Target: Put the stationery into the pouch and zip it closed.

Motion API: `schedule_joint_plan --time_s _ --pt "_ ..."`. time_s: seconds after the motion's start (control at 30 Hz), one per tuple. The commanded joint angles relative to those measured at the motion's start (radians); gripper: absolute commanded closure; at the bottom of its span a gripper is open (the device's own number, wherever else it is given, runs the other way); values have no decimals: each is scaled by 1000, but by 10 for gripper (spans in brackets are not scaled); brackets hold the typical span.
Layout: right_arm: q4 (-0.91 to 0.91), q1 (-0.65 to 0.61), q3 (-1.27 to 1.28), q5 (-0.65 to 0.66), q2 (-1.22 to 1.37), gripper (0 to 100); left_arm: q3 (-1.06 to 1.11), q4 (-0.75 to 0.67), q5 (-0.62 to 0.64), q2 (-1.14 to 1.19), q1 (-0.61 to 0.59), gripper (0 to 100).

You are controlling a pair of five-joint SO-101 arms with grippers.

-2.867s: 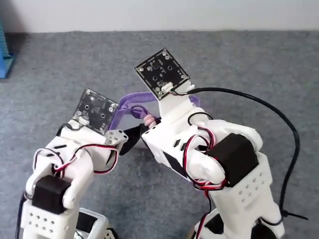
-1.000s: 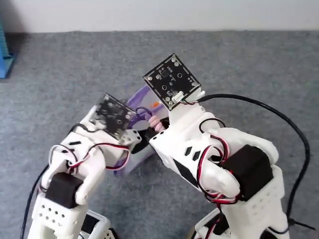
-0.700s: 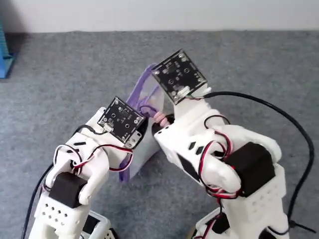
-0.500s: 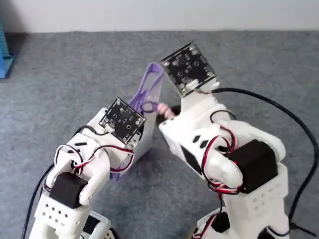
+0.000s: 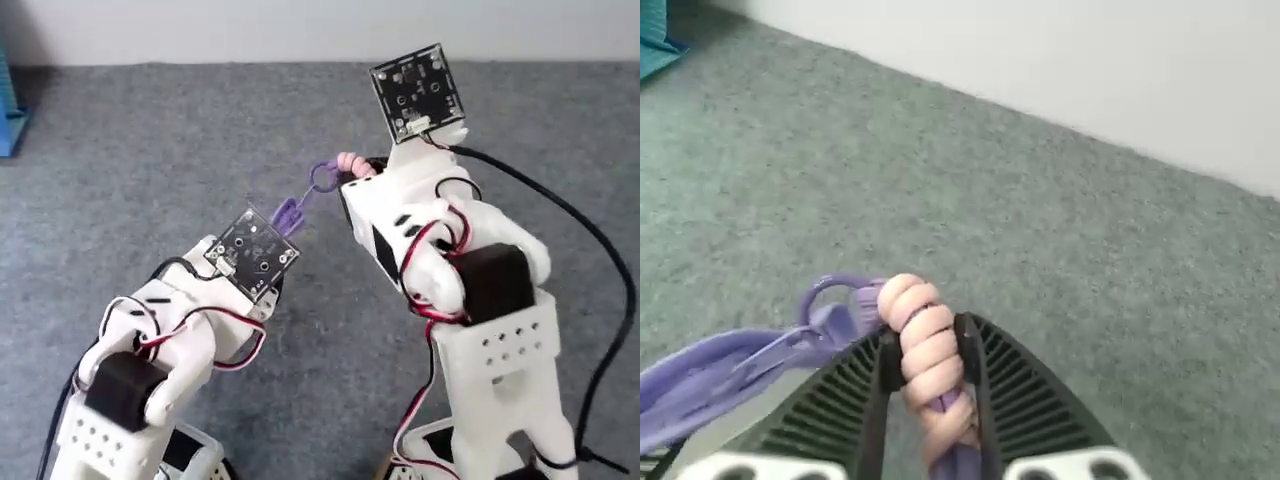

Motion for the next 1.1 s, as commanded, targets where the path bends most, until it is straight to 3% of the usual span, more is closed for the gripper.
schedule_joint_plan --time_s 0.0,0.57,1.07 --pt "-93 88 32 5 -4 991 -35 37 77 -127 0 987" --pt "-122 111 155 6 4 991 -76 31 118 -365 -8 988" --pt "-429 114 439 63 5 991 -219 38 120 -371 -9 989"
